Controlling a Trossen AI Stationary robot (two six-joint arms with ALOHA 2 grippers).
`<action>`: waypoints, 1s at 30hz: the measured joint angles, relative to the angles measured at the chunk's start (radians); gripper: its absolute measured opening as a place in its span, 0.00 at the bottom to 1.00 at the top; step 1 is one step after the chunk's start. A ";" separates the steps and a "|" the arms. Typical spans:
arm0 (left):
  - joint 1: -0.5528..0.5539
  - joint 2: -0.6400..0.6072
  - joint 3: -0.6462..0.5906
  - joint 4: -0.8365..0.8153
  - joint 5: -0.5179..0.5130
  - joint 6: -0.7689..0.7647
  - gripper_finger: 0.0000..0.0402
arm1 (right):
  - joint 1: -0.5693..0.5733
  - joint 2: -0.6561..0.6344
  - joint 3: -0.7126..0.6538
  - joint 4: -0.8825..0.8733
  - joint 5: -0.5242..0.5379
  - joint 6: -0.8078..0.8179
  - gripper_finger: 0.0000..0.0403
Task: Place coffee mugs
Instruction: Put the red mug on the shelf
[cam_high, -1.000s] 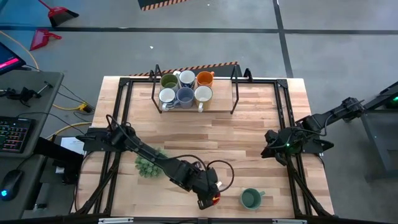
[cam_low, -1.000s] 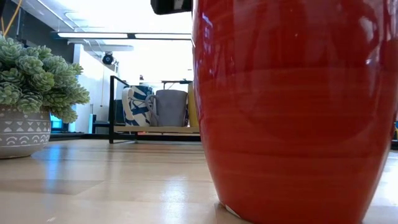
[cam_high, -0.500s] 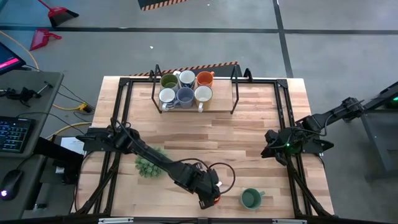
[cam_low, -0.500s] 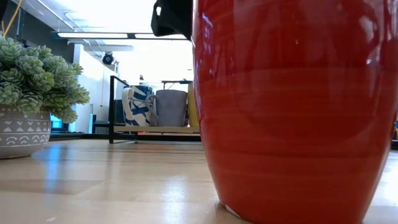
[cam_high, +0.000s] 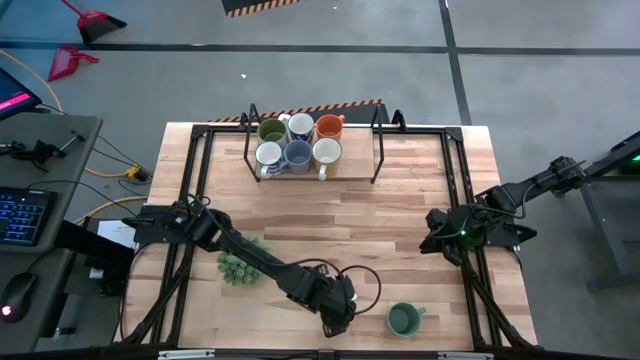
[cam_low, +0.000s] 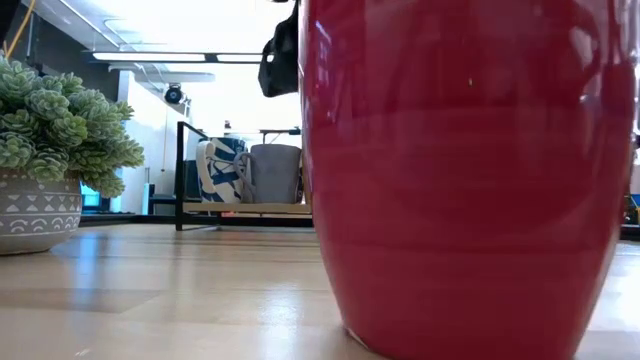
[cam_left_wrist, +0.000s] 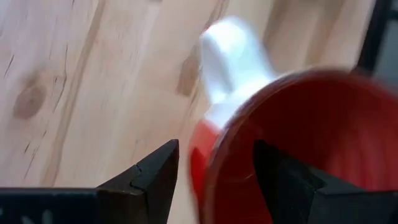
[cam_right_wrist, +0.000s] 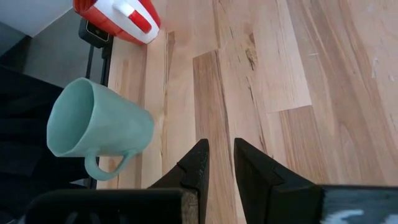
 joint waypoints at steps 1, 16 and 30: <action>0.001 0.001 -0.001 -0.002 0.005 0.004 0.48 | 0.000 0.000 0.000 0.000 0.000 0.000 0.14; 0.052 0.001 -0.001 0.003 -0.021 0.035 0.04 | 0.000 0.000 0.000 -0.003 0.004 -0.017 0.14; 0.135 -0.127 -0.001 -0.036 -0.039 0.160 0.01 | 0.000 0.000 0.000 -0.046 0.080 -0.027 0.14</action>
